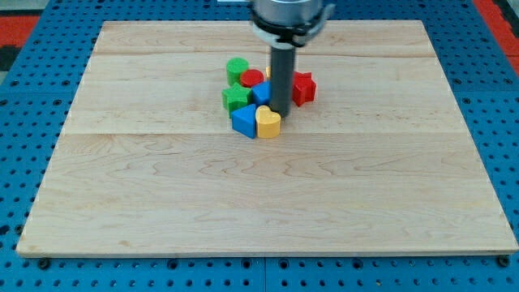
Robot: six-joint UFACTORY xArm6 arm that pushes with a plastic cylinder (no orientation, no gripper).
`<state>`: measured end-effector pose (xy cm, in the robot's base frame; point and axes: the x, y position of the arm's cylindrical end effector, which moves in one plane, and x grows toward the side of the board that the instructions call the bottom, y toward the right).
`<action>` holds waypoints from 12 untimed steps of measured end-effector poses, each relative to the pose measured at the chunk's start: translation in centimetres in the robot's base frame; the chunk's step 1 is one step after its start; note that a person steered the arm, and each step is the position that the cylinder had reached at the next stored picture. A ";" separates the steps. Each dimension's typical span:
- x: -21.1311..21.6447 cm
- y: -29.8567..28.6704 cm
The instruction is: Move the blue cube towards the top right of the board
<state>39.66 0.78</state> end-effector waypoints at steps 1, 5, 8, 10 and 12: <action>-2.9 -1.9; -13.1 -0.7; -16.8 -5.0; -16.9 -6.0; -14.4 -10.9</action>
<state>25.21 -10.10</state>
